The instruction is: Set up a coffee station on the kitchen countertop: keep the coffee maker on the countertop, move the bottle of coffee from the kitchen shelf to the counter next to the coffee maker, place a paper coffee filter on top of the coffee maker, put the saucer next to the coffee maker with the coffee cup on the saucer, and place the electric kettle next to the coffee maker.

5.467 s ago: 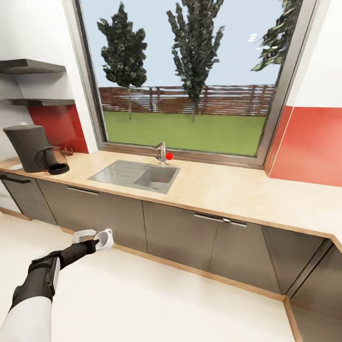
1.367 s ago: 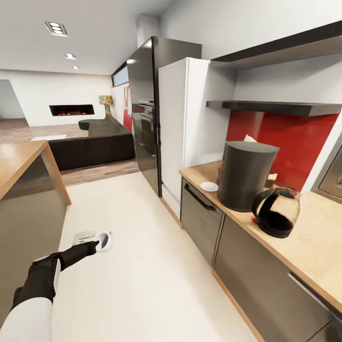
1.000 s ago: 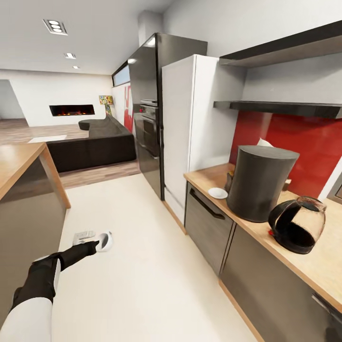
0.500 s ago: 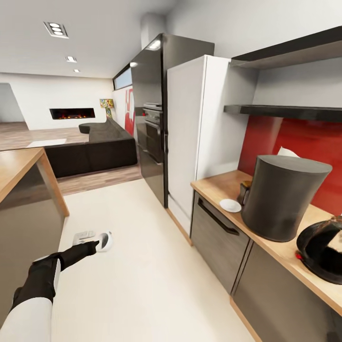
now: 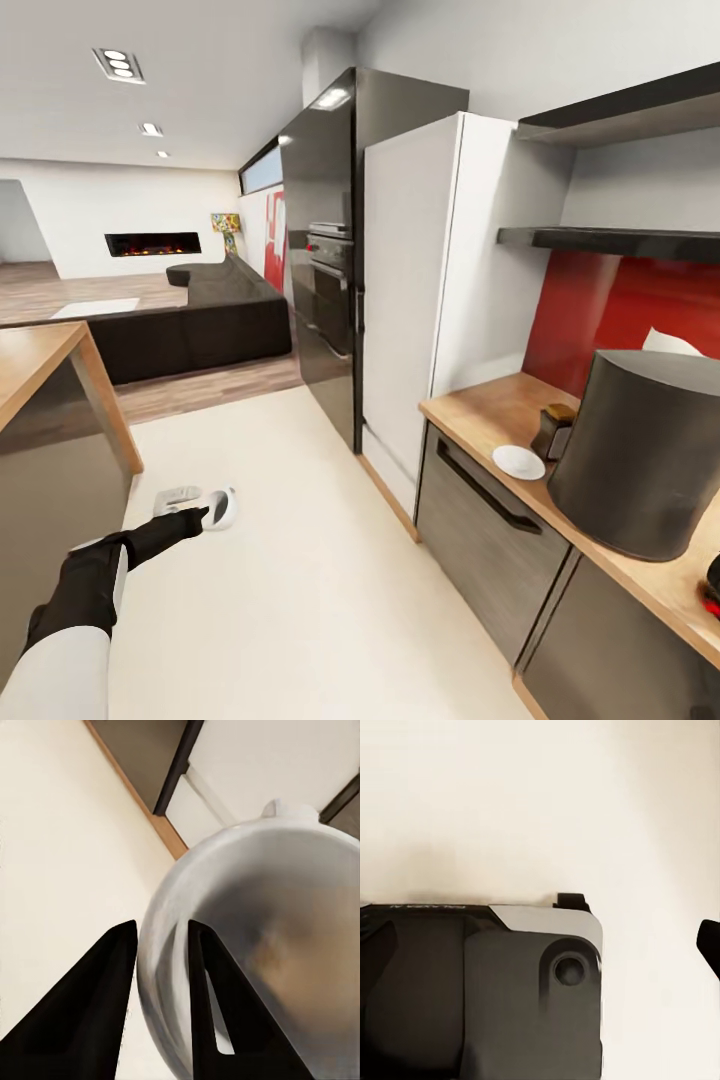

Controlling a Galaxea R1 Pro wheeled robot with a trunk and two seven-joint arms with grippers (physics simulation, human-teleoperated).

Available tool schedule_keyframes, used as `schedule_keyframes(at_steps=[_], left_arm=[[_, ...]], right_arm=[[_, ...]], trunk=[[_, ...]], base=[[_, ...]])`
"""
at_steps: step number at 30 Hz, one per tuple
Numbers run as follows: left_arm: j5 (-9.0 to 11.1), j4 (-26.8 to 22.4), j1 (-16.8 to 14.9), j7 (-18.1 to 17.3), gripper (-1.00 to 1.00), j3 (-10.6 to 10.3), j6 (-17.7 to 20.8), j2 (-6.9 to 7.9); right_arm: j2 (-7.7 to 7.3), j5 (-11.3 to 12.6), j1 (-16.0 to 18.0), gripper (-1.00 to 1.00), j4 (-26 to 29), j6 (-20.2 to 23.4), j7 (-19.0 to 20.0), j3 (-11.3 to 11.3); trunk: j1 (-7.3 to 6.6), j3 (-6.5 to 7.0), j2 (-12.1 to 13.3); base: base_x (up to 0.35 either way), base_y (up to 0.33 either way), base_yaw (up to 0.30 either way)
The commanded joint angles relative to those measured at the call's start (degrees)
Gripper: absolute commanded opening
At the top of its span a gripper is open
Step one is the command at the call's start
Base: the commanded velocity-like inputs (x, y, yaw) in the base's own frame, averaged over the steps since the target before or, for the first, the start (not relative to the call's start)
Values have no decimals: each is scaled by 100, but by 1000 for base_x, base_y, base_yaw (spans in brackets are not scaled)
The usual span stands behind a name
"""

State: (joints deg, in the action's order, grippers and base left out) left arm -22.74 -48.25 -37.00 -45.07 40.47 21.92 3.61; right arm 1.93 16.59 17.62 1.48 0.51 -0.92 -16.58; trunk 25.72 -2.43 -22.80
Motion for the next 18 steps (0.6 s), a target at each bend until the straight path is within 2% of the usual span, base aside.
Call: schedule_keyframes(at_steps=[1, 7, 18], left_arm=[[-20, -5, -9, -46, -100, 22, 40, -4], [-23, -1, -9, -45, -100, 19, 40, -10], [-20, 0, -9, -43, -100, 22, 40, -10]], right_arm=[[0, 55, 5, 100, 1, 7, -10, -48], [0, 55, 5, 100, 1, 10, -5, -47], [0, 55, 5, 100, 1, 10, -4, -47]], trunk=[[7, -13, -13], [7, -13, -13], [7, -13, -13]], base=[[330, 157, 0], [330, 171, -43], [315, 193, -244]])
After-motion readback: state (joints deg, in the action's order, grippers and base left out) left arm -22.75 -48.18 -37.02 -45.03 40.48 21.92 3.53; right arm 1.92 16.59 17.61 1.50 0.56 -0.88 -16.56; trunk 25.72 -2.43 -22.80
